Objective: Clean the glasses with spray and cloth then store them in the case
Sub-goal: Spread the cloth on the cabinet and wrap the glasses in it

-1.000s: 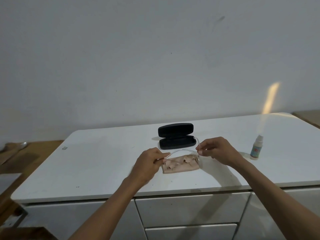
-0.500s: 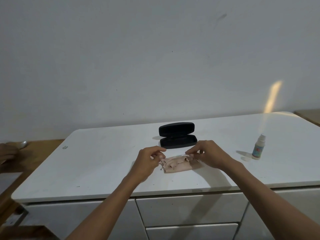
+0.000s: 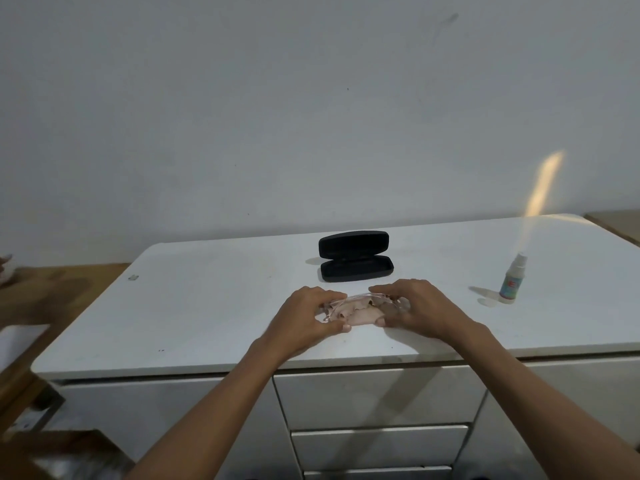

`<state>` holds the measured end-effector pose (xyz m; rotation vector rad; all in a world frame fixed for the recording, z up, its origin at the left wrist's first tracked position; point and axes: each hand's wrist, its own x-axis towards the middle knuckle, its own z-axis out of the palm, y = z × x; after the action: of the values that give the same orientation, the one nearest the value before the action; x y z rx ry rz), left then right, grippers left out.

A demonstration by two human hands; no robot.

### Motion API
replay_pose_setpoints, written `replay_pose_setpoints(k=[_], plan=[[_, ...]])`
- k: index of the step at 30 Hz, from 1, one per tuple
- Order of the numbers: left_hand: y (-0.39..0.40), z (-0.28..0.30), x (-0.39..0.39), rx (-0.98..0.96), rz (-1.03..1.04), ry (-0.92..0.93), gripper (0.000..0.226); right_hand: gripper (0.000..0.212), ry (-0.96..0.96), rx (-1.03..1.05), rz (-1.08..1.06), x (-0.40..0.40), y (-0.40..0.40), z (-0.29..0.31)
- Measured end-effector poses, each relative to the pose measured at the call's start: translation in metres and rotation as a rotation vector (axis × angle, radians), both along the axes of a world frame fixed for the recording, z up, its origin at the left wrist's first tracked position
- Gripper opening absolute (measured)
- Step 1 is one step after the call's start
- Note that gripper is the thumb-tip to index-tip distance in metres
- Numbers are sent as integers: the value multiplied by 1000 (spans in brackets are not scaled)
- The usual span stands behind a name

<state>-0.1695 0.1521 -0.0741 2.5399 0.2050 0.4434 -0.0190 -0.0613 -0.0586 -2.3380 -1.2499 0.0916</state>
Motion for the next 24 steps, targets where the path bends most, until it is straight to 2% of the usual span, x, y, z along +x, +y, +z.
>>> replay_pose_setpoints(k=[5, 10, 14, 17, 20, 24], plan=[[-5, 1, -2, 10, 13, 16, 55, 64, -4, -87, 29, 2, -6, 0], [-8, 3, 0, 70, 14, 30, 55, 64, -52, -69, 23, -1, -8, 0], [-7, 0, 1, 240, -17, 67, 55, 54, -121, 6, 33, -4, -11, -2], [-3, -4, 2, 342, -46, 91, 55, 48, -88, 11, 52, -5, -12, 0], [-1, -3, 3, 339, -53, 86, 56, 60, -72, -17, 49, -2, -11, 1], [2, 0, 4, 293, -71, 109, 60, 59, -48, -11, 41, 1, -8, 2]])
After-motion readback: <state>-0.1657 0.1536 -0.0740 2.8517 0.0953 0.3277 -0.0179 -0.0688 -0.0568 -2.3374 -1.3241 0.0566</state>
